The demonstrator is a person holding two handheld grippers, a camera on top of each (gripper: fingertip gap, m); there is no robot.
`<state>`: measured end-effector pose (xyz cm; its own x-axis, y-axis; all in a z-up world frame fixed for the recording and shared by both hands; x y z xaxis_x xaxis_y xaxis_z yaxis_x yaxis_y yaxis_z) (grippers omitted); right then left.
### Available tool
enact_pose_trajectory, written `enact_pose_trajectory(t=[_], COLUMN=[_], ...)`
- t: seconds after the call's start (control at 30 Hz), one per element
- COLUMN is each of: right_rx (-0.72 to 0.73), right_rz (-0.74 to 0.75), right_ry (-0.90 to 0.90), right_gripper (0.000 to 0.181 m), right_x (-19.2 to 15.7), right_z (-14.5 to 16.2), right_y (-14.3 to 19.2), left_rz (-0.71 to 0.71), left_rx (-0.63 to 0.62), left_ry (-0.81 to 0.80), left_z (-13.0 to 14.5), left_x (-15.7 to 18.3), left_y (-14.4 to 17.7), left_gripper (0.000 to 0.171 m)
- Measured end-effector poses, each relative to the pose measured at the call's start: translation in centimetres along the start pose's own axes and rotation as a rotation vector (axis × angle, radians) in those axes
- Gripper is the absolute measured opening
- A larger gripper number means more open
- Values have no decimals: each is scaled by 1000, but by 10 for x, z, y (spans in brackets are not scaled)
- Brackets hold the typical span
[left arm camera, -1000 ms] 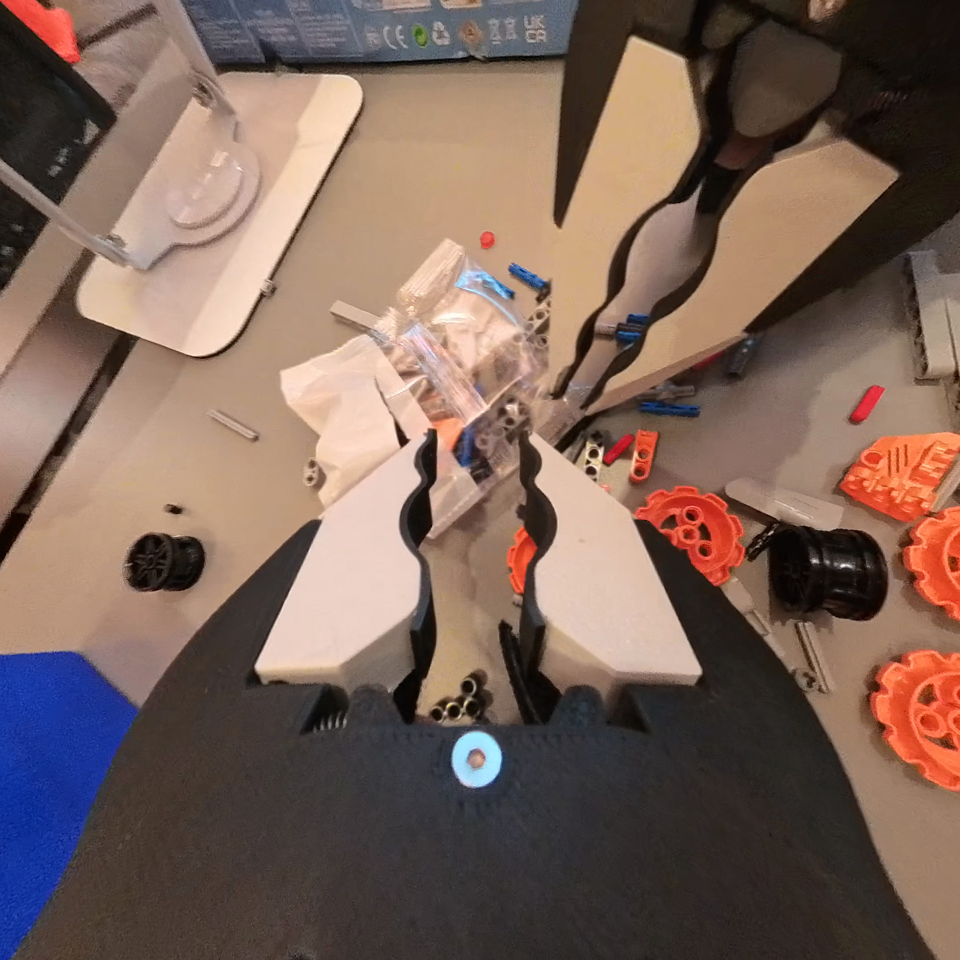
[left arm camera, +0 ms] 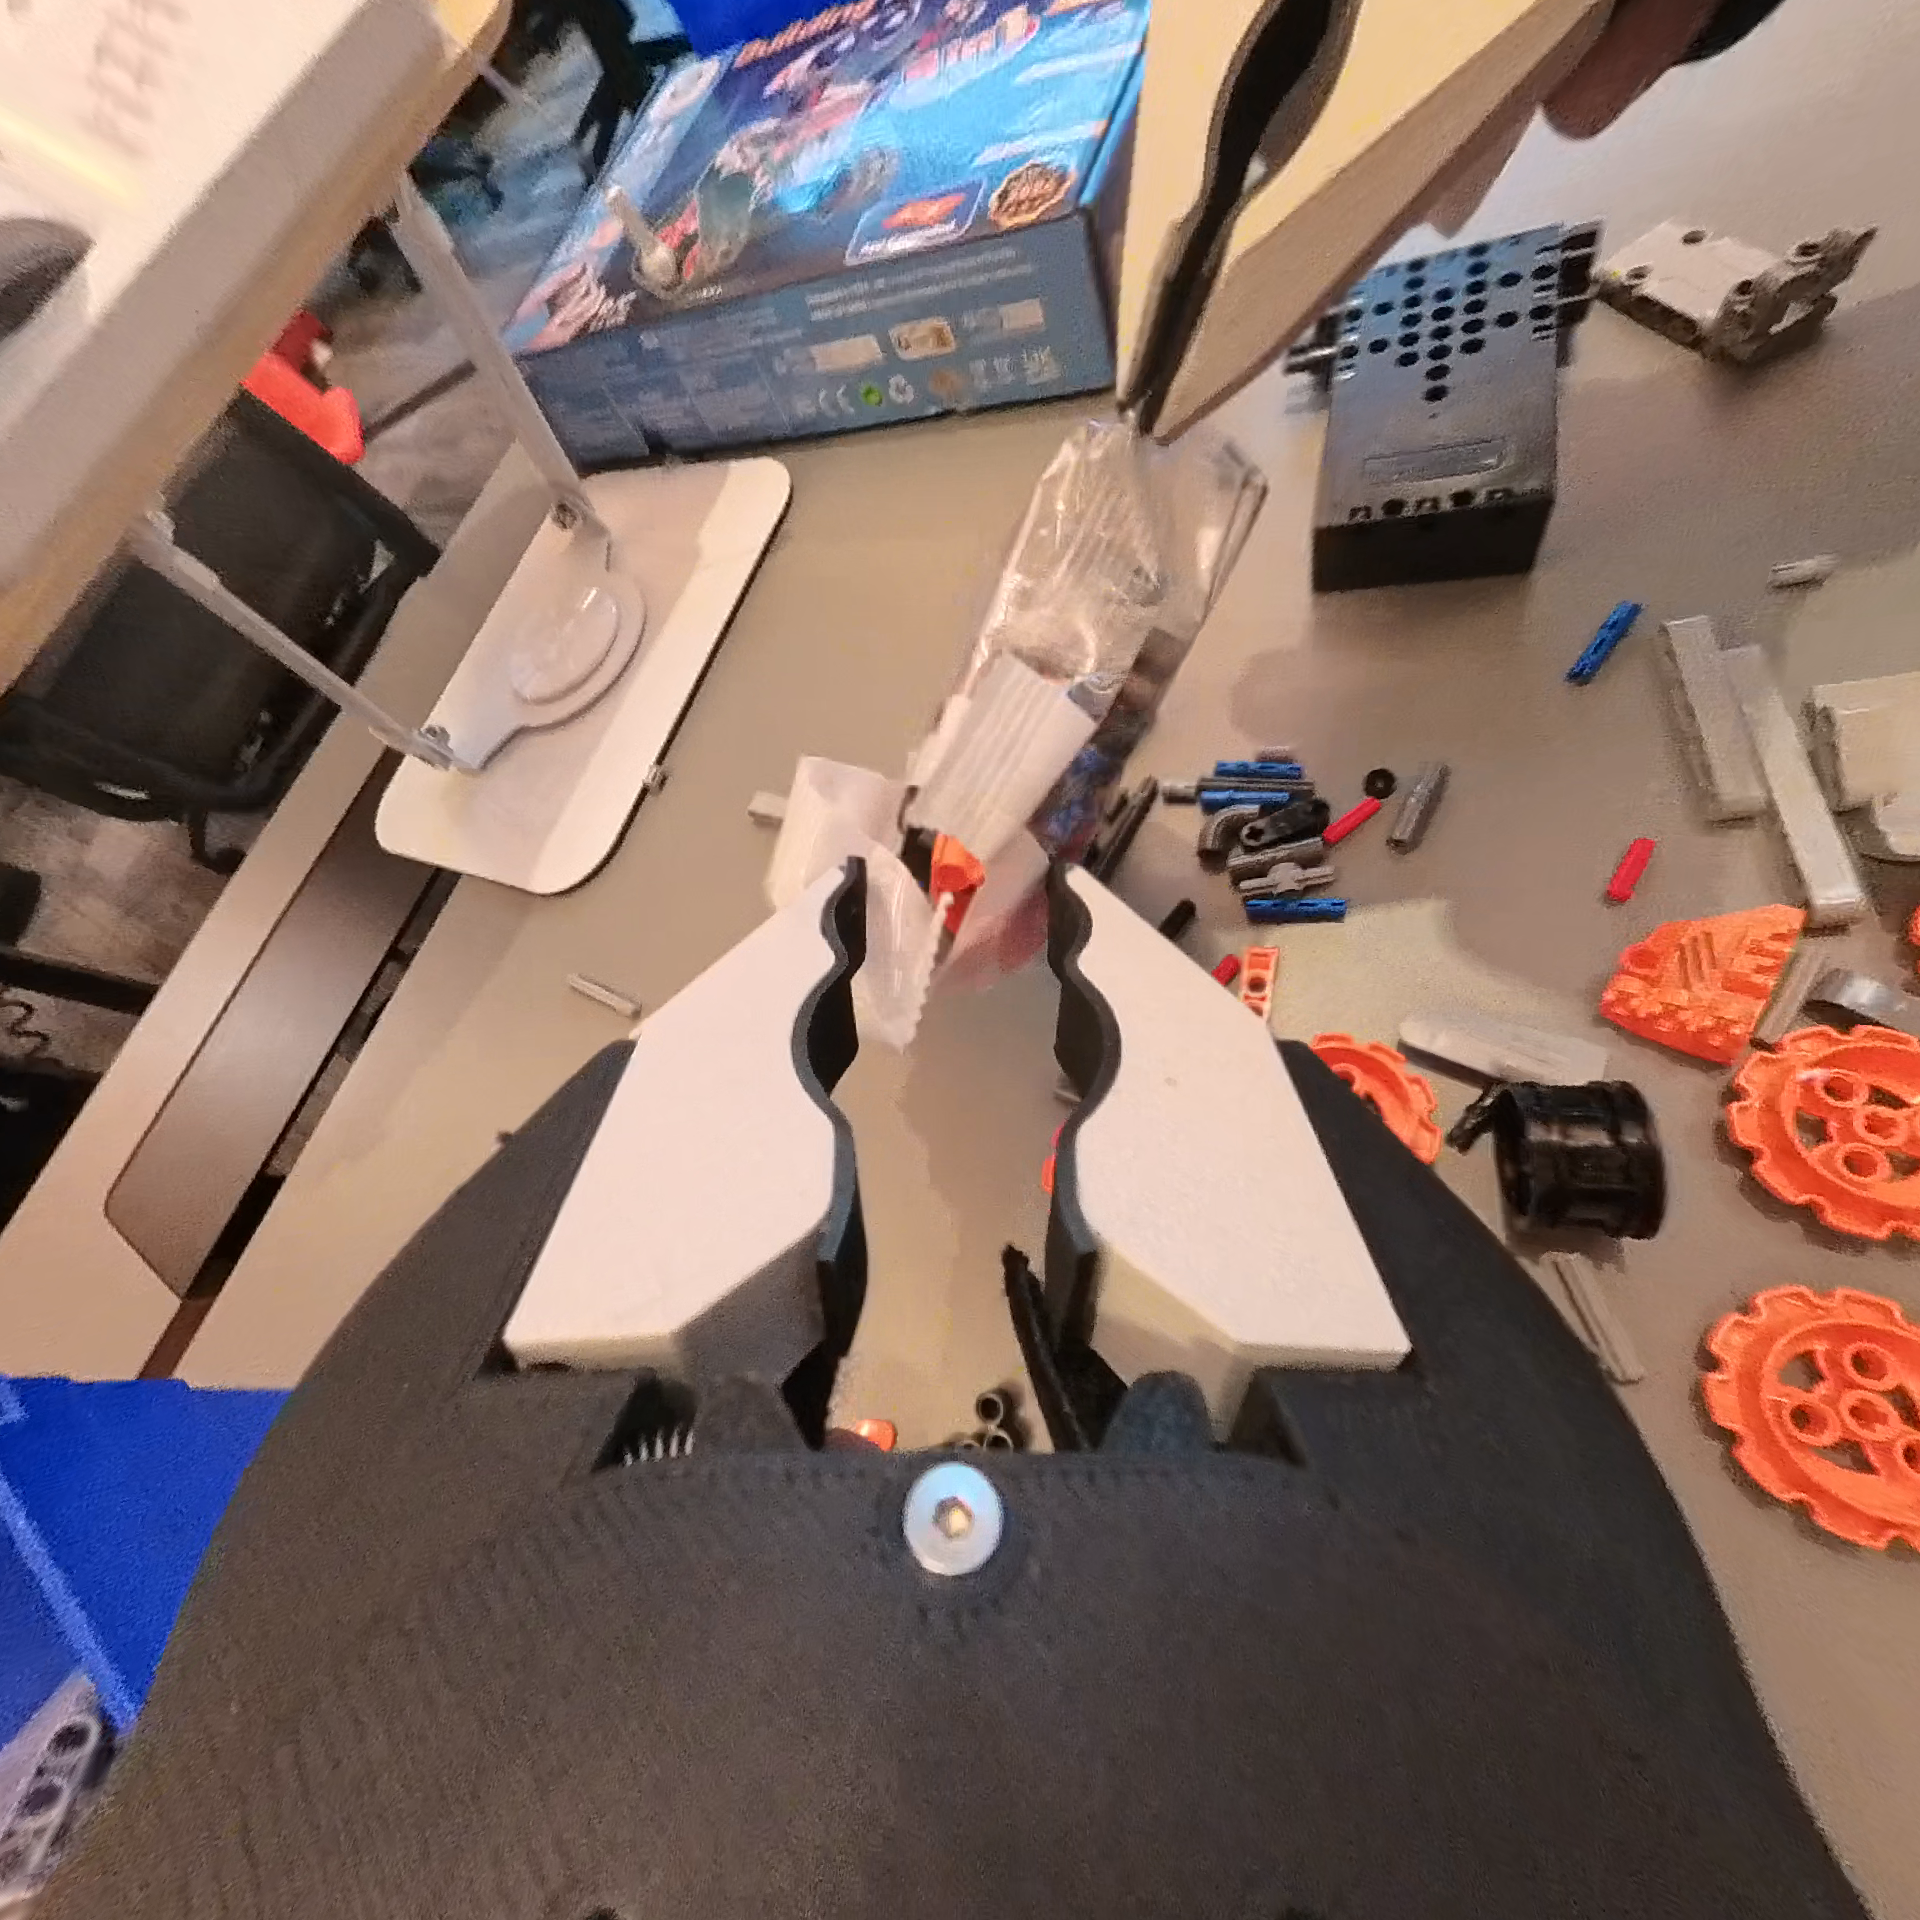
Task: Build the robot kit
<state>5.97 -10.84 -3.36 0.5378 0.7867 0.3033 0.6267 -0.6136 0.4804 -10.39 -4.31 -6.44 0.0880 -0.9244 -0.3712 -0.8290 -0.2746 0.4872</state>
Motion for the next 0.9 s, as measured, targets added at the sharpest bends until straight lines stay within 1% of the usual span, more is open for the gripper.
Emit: enact_pose_trajectory(t=[0.1, 0.17, 0.27, 0.33, 0.43, 0.5, 0.67, 0.8, 0.9], right_rx=[7, -8, -22, -53, -41, -40, -34, -32, -67], right_rz=[-18, -9, -33, -49, -112, -125, -159, -183, -194], right_ry=[24, 40, 26, 43, 40, 32, 28, 34, 23], right_gripper=[0, 0, 0, 0, 0, 0, 0, 0, 0], right_x=[-18, -30, -49, -60, -75, -79, -82, -87, -90], right_z=[4, 10, 18, 24, 29, 30, 31, 33, 40], right_y=[10, 14, 15, 15, 15, 16, 18, 18, 16], left_rz=[5, 74, 119, 119, 193, 223, 249, 324, 391], left_rx=[38, 56, 34, 17, 8, -15, -7, -16, -30], left_ry=[-91, -153, -252, -336, -380, -417, -489, -521, -524], left_z=[-7, -9, -6, -2, 0, 1, 2, 5, 8], left_x=[10, 23, 42, 51, 63, 67, 73, 79, 80], left_y=[3, 3, -4, -7, -7, -5, -2, 3, 10], left_gripper=[35, 35, 29, 25, 19, 15, 7, 4, 2])
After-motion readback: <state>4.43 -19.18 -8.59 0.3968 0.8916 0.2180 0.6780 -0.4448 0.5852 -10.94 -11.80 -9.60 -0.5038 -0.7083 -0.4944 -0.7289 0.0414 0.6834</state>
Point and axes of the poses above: each gripper's, where its closed fingertips meet, y back along the fingers, z out of its underside, x = y × z across the jaws, the point moved 8 cm from there along y, back along the fingers, and after that the axes turned 3 degrees about x, right-handed, at the moved point
